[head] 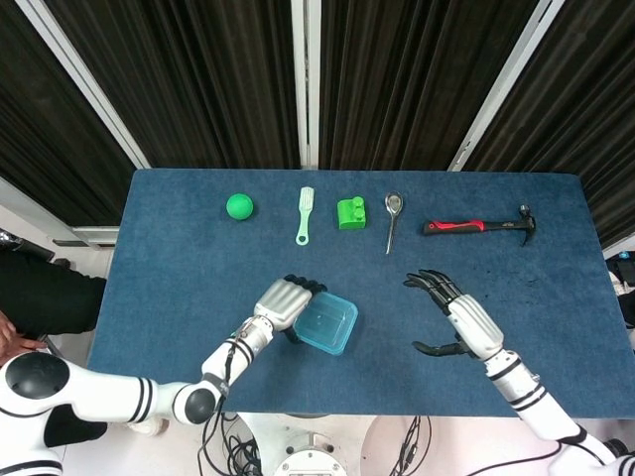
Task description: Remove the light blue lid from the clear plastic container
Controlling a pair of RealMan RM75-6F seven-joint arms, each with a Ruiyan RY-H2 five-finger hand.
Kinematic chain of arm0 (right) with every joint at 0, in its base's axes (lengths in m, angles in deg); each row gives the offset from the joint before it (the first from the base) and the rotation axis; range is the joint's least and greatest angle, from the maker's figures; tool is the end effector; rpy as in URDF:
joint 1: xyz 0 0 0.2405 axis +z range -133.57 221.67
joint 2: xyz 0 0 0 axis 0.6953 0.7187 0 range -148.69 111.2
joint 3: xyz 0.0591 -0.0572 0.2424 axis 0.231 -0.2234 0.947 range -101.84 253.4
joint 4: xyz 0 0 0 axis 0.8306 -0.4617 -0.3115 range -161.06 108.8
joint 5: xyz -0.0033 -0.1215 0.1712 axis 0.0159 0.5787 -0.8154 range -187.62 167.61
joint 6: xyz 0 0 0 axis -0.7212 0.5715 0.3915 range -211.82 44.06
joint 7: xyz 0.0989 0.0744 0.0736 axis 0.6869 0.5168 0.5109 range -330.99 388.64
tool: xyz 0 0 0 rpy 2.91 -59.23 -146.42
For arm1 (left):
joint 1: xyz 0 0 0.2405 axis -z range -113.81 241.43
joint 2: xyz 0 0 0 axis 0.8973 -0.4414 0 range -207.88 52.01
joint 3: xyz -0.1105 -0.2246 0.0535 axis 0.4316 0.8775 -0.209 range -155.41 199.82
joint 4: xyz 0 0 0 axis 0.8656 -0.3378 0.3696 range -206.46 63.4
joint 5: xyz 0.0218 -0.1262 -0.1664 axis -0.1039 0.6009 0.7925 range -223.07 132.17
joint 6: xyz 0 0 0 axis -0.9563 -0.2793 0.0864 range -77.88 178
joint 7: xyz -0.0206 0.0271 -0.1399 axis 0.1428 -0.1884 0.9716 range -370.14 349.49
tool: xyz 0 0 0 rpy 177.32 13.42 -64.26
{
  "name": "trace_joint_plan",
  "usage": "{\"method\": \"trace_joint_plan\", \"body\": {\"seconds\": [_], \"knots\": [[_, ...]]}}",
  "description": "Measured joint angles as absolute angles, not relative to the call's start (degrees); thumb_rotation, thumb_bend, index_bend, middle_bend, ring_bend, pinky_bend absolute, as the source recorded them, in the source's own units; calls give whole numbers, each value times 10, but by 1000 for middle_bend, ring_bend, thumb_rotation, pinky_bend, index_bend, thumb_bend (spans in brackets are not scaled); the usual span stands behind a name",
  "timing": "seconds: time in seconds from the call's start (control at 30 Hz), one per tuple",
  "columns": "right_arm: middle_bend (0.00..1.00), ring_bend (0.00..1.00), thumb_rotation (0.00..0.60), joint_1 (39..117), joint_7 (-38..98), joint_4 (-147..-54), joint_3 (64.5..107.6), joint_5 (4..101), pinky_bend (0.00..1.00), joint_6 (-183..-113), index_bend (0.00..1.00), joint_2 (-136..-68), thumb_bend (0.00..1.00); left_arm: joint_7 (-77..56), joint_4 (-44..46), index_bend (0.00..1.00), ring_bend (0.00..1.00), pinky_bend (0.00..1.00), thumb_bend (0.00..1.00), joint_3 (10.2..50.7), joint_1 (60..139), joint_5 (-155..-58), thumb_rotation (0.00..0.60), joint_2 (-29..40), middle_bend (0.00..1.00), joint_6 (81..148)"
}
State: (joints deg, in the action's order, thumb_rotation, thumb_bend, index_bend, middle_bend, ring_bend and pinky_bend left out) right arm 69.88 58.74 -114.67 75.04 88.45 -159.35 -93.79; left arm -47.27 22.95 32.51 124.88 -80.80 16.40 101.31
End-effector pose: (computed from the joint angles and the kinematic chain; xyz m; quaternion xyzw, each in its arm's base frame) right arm -0.2092 -0.2509 0.0630 0.6444 -0.4808 0.5445 0.2390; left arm -0.0417 0.3209 -0.0729 -0.8063 -0.4028 -0.3003 0.3121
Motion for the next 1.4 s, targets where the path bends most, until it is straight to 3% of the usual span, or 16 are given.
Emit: {"method": "trace_joint_plan", "body": {"seconds": [0.23,0.5,0.9,1.4], "knots": [[13,0,600,729,458,-1097,778,888,24,-1570,0,-1054,90,-466,200,331,222,289,0,351,1262,-751,600,194,324,1048],[0,0,600,749,363,-1004,793,881,0,-1560,0,-1156,87,-475,176,331,223,289,0,357,1278,-716,600,212,324,1051],[0,0,600,747,339,-903,789,888,0,-1605,0,-1229,87,-479,167,323,222,289,0,357,1289,-709,600,218,320,1046],[0,0,600,752,361,-859,781,882,0,-1614,0,-1257,86,-479,168,322,222,289,0,355,1294,-702,600,216,319,1047]]}}
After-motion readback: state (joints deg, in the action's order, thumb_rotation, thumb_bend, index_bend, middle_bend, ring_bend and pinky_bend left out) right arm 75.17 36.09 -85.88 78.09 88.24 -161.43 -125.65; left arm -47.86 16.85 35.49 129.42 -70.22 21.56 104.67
